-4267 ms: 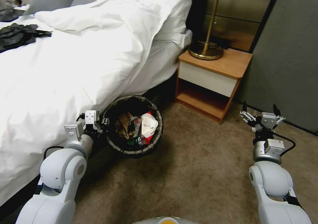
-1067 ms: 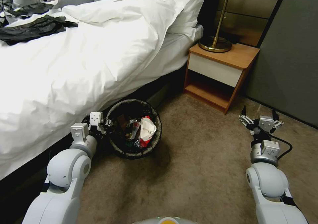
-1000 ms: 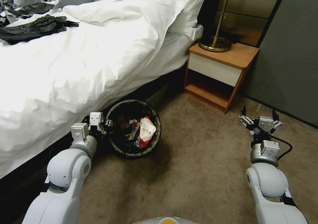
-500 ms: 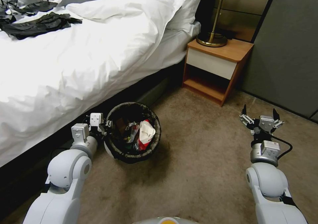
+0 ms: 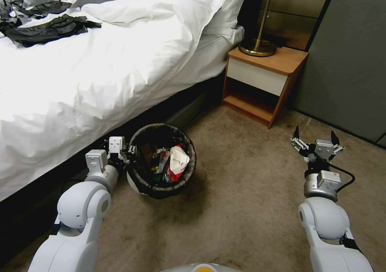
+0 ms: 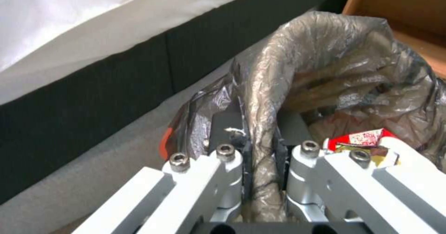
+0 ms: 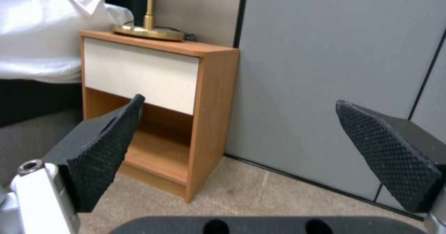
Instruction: Pick up the trash bin, then pick up the garbage from the floor and place it into the trash bin.
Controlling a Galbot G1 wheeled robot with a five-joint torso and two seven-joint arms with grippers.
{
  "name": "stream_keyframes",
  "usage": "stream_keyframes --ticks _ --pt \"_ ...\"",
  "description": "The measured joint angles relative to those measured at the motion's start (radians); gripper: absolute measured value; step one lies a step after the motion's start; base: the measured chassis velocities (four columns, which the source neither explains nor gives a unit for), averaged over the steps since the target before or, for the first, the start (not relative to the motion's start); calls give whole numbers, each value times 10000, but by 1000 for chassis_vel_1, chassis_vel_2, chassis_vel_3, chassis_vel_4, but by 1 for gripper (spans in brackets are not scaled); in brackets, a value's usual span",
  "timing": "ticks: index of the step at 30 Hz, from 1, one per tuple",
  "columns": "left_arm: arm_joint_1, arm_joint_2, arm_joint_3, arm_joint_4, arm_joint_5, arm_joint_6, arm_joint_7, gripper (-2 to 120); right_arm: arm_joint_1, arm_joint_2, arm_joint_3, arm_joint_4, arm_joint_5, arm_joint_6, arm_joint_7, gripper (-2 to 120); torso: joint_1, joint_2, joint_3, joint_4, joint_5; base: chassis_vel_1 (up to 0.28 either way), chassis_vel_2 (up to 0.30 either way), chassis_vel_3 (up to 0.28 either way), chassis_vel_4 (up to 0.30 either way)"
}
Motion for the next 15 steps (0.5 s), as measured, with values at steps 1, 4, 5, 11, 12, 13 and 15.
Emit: stream_keyframes --ticks 1,4,5,11,12,13,15 --pt "1 0 -1 -1 -33 7 -8 5 0 1 -3 -4 -9 0 -1 100 0 0 0 0 0 0 0 0 0" --pt "-13 -1 -12 -3 -122 45 -23 5 17 -1 -9 -17 -26 0 -7 100 0 0 0 0 0 0 0 0 0" --pt "-13 -1 -12 -3 -122 45 -23 5 17 -1 -9 -17 -26 0 -7 100 0 0 0 0 0 0 0 0 0" --pt "-78 -22 -41 -3 -157 90 3 5 41 -20 -19 -46 -40 -34 -13 100 -1 0 0 -1 0 0 0 0 0" --pt "-76 -29 -66 -3 -116 167 92 5 49 -22 -20 -66 -41 -37 -14 100 0 0 0 -1 0 0 0 0 0" --pt "-75 -36 -66 -4 -117 190 99 5 52 -24 -21 -80 -41 -38 -14 100 0 0 0 0 0 0 0 0 0" --pt "-77 -50 -66 -4 -117 202 102 5 53 -29 -23 -89 -43 -39 -15 100 0 0 1 0 0 0 0 0 0"
